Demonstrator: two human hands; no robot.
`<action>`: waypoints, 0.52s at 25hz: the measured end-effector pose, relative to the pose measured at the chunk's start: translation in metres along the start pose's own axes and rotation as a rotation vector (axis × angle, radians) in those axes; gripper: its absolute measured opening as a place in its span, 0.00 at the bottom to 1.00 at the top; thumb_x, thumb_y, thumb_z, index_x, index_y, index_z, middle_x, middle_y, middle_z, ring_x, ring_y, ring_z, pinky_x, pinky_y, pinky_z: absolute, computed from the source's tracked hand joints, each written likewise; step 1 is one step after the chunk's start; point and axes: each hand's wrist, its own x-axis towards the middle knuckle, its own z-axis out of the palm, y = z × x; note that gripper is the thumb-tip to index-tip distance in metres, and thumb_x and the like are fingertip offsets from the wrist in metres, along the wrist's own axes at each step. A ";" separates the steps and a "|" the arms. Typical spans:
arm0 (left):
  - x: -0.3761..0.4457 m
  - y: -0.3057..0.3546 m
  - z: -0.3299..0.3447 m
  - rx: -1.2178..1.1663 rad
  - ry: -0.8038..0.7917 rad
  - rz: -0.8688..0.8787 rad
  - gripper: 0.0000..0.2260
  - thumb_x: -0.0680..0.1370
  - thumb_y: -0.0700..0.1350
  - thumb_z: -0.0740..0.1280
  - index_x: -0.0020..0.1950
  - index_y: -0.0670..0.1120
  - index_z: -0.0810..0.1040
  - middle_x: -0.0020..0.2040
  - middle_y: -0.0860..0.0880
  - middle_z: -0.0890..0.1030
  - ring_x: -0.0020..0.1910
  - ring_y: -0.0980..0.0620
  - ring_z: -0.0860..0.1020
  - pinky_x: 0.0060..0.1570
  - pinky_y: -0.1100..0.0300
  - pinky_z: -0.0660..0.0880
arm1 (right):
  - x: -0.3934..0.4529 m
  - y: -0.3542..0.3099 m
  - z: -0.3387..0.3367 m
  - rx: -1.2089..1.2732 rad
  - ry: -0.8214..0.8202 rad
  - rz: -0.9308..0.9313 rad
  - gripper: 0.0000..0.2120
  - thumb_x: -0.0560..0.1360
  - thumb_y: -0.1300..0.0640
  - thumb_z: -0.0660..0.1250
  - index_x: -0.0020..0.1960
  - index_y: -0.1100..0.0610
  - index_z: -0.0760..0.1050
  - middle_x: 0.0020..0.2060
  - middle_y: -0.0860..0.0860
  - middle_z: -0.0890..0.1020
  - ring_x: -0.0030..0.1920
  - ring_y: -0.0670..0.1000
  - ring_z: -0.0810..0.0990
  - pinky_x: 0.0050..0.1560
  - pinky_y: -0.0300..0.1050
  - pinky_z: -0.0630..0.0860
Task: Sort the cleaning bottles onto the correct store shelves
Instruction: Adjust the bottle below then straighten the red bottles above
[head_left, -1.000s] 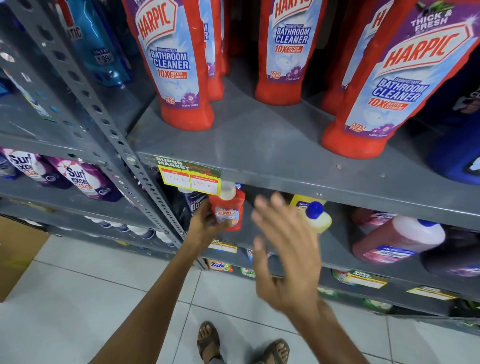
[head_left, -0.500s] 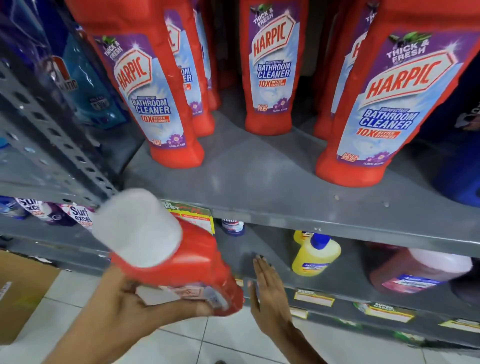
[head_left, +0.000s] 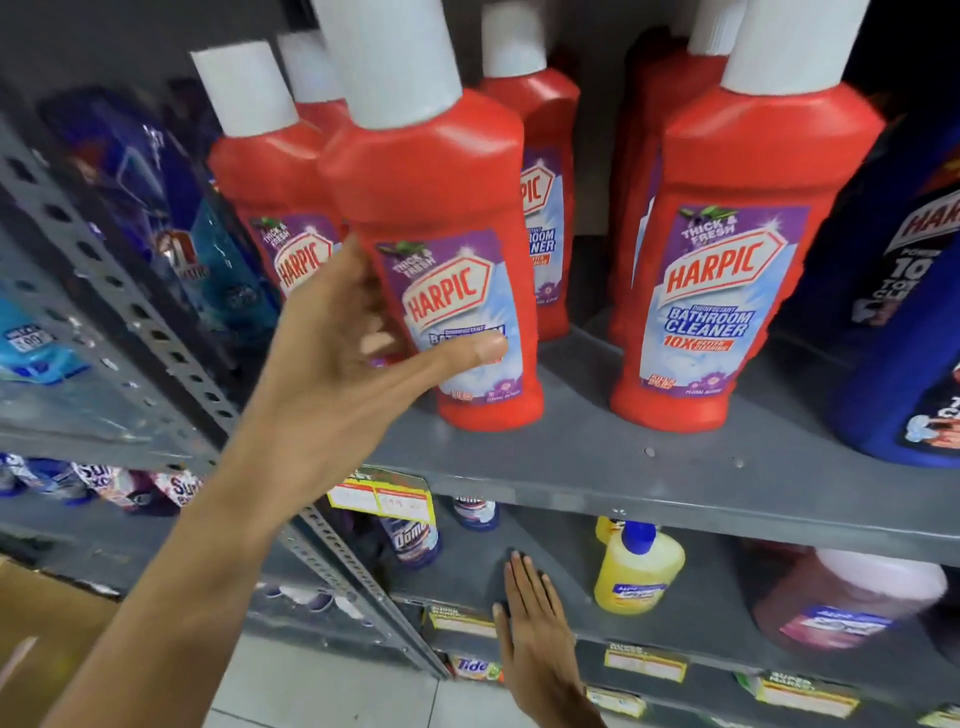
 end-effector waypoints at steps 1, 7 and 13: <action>0.001 0.002 0.006 -0.008 -0.007 -0.004 0.27 0.70 0.48 0.86 0.66 0.50 0.81 0.60 0.53 0.90 0.59 0.53 0.90 0.57 0.58 0.86 | 0.000 0.000 -0.004 -0.080 0.014 -0.051 0.34 0.88 0.47 0.41 0.74 0.65 0.76 0.74 0.57 0.79 0.73 0.57 0.80 0.79 0.44 0.53; 0.017 0.000 0.018 -0.075 -0.021 -0.085 0.29 0.66 0.45 0.83 0.66 0.48 0.80 0.57 0.55 0.91 0.54 0.58 0.90 0.52 0.65 0.85 | 0.003 -0.013 -0.016 -0.048 -0.032 -0.021 0.30 0.87 0.47 0.49 0.70 0.63 0.81 0.73 0.54 0.80 0.70 0.54 0.83 0.78 0.42 0.52; 0.019 -0.008 0.022 -0.083 -0.030 -0.094 0.31 0.66 0.45 0.84 0.67 0.49 0.79 0.57 0.54 0.91 0.55 0.55 0.90 0.53 0.64 0.85 | 0.008 -0.008 -0.012 -0.125 0.124 -0.086 0.39 0.89 0.48 0.35 0.66 0.60 0.85 0.68 0.53 0.84 0.86 0.44 0.38 0.78 0.40 0.51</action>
